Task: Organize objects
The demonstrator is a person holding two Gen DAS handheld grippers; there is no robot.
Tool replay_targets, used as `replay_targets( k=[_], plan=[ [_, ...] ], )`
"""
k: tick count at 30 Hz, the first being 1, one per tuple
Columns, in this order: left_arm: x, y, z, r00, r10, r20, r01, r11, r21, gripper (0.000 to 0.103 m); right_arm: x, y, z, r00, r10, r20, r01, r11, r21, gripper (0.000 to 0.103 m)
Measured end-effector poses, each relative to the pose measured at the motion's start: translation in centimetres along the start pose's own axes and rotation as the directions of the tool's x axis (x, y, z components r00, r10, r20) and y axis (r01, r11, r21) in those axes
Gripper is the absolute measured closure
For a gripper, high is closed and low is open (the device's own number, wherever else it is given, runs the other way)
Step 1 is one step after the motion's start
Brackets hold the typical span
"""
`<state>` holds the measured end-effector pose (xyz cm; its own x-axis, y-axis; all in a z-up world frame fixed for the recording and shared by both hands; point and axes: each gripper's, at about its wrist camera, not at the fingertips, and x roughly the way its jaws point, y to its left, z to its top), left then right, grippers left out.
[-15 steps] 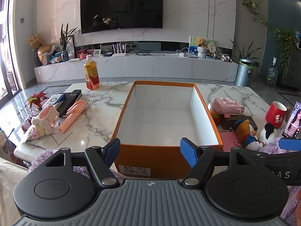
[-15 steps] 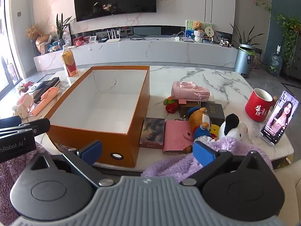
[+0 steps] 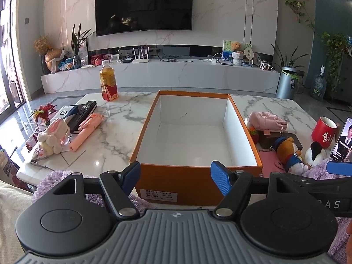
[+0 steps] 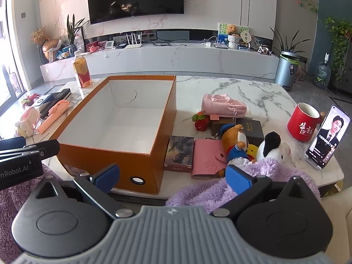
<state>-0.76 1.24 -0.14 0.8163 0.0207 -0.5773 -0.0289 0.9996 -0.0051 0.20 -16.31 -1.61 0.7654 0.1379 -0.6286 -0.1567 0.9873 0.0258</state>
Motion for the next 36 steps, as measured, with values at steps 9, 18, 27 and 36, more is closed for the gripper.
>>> replay_targets(
  k=[9,18,27,36],
  plan=[
    [0.0,0.1,-0.1,1.0,0.0,-0.002,0.0,1.0,0.0,0.019,0.1,0.0,-0.1,1.0,0.001,-0.005,-0.001,1.0,0.0,0.001],
    [0.1,0.3,-0.6,1.0,0.0,-0.012,0.0,1.0,0.002,0.019,0.2,-0.1,-0.3,1.0,0.003,-0.013,-0.003,1.0,0.002,0.001],
    [0.2,0.0,-0.4,0.999,-0.007,-0.034,0.008,1.0,0.007,0.02,0.3,-0.2,-0.4,1.0,0.003,-0.02,-0.003,1.0,0.003,0.001],
    [1.5,-1.9,0.1,0.994,-0.091,-0.066,0.096,0.993,0.072,0.032,1.5,-2.1,-0.3,0.999,-0.015,-0.033,0.016,0.999,0.031,0.001]
  ],
)
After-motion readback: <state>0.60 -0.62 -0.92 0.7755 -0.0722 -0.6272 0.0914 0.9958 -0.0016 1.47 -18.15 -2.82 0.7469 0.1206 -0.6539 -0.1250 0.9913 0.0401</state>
